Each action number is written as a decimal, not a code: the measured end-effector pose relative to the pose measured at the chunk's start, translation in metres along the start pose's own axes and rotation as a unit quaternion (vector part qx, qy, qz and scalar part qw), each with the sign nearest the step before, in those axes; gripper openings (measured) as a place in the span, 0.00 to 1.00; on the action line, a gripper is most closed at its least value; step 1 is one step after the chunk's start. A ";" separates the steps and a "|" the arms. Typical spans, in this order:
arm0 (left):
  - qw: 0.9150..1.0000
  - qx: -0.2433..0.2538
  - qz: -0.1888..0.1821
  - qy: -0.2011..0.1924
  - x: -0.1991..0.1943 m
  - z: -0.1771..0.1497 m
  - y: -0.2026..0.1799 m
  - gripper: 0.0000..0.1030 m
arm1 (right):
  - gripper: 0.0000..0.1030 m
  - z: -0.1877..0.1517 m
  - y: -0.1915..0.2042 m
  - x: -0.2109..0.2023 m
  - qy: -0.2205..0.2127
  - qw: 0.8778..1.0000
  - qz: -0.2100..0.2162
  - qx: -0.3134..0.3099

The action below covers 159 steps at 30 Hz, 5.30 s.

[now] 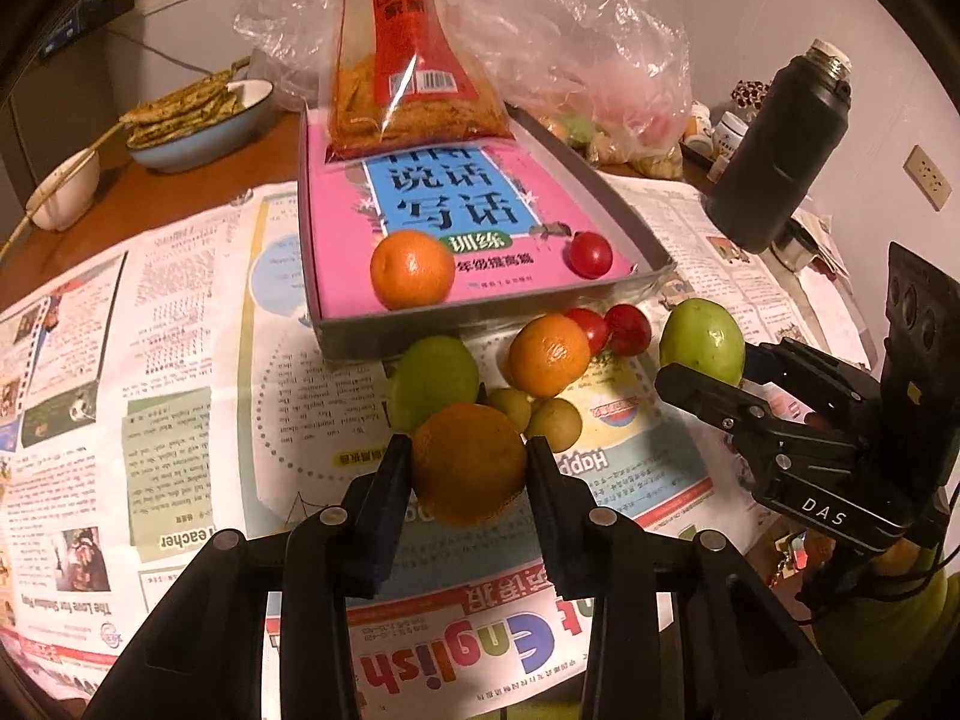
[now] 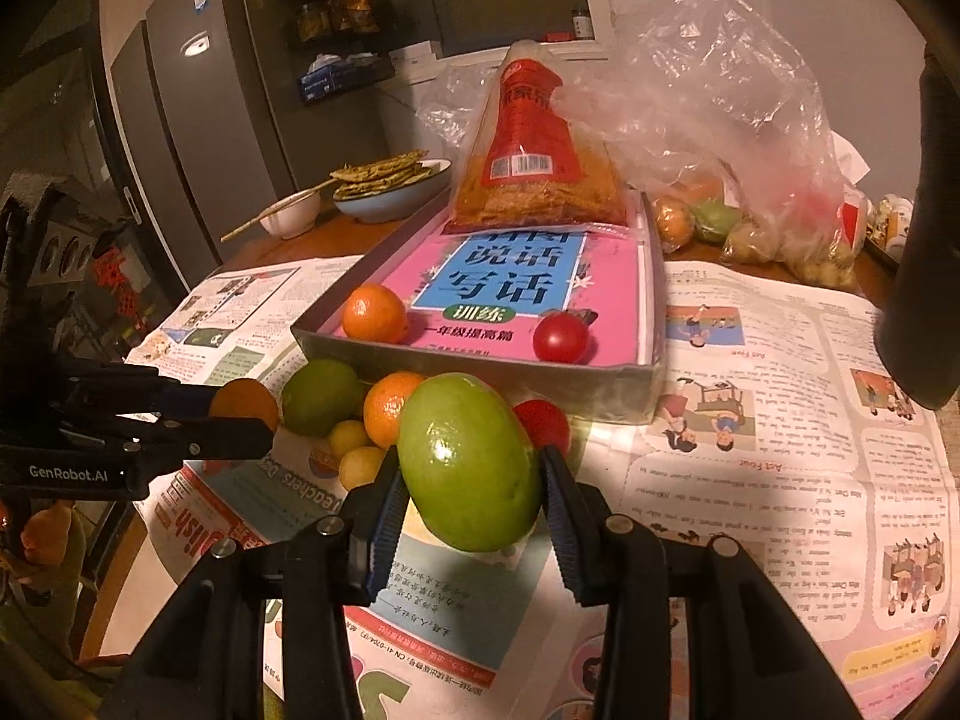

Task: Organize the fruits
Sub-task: 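Lift the orange and green fruit and carry both over the pink workbook, then lower the orange with the left tool while the right tool lowers the green fruit onto the workbook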

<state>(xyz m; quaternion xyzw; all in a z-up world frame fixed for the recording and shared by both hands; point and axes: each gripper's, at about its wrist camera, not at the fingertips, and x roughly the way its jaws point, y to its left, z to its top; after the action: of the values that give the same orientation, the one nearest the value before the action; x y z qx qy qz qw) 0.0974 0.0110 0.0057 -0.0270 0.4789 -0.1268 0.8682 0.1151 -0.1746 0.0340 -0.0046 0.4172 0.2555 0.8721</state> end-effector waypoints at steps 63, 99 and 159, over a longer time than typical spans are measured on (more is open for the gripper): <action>0.999 0.029 0.001 -0.016 0.046 0.086 -0.029 0.38 | 0.42 0.064 -0.043 -0.007 -0.056 0.997 -0.040 0.028; 0.999 0.044 0.006 0.018 0.093 0.092 -0.031 0.38 | 0.42 0.096 -0.057 0.076 0.009 0.999 -0.043 0.025; 0.999 0.033 0.013 0.007 0.083 0.088 -0.027 0.38 | 0.43 0.077 -0.047 0.086 0.046 0.998 -0.052 -0.006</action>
<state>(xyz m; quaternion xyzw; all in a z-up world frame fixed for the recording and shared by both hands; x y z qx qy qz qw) 0.2082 -0.0418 -0.0103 0.0086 0.4806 -0.1313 0.8670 0.2368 -0.1607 0.0119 -0.0429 0.4548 0.2117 0.8640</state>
